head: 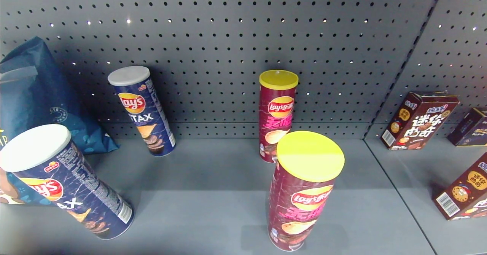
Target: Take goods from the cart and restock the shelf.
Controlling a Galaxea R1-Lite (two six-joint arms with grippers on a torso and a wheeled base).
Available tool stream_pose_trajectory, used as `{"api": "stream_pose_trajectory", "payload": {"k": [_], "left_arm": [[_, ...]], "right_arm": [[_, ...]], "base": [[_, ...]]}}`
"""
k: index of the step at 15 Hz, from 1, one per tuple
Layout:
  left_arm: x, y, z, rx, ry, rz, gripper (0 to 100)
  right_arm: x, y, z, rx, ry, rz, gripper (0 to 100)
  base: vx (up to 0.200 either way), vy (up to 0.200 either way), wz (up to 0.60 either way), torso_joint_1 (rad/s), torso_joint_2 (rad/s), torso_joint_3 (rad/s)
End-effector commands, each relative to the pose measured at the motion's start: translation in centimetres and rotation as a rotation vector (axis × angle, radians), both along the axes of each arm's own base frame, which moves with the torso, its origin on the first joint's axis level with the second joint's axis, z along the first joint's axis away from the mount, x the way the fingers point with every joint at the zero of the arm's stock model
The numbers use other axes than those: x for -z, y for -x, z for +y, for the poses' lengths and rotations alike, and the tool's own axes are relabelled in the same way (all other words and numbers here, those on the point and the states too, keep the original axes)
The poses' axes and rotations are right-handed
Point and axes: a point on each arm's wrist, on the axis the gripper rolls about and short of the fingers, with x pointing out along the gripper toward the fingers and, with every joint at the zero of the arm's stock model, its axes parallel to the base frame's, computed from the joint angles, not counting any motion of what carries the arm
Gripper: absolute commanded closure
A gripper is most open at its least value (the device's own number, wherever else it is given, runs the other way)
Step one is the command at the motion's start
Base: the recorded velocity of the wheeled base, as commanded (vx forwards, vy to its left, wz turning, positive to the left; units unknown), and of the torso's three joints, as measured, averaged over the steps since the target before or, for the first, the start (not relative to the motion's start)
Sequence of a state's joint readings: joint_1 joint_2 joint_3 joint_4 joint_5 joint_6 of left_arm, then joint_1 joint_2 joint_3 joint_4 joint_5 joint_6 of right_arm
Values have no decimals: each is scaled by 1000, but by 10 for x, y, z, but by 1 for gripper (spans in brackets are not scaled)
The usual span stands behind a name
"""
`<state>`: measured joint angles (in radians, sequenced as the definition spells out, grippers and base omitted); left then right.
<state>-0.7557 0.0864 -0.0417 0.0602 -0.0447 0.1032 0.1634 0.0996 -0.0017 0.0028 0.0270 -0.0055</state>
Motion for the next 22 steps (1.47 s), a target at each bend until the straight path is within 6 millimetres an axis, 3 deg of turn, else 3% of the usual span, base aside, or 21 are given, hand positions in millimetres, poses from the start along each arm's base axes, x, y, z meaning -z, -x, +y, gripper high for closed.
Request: {"api": "stream_pose_trajectory", "payload": {"k": [1,4,5,6,15,19,22], "left_arm": [[0,0,0,6,4,8,0],[0,2,1,-155,6,-28,0],[0,3,-2,-434,-11,-19,0],[-1,2,-7,-545,-21,16,0],[-1,4,-11,-547,-96,-45,0],[-1,5,-15,-385,-12,-4,0],[0,4,-12,-515,-24,-7,0]], "right_arm": [[0,0,0,-1,1,2,0],[0,0,0,-1,1,2,0],[0,0,0,-1,1,2,0],[0,0,0,-6,1,2,0],[0,0,0,-14,1,4,0],[0,0,0,-14,1,4,0],[0,0,0,-13,0,4,0]], "base": [[0,0,0,0,0,0],[0,0,0,0,0,0],[0,0,0,0,0,0],[0,0,0,0,0,0],[0,0,0,0,0,0],[0,0,0,0,0,0],[0,0,0,0,0,0]]}}
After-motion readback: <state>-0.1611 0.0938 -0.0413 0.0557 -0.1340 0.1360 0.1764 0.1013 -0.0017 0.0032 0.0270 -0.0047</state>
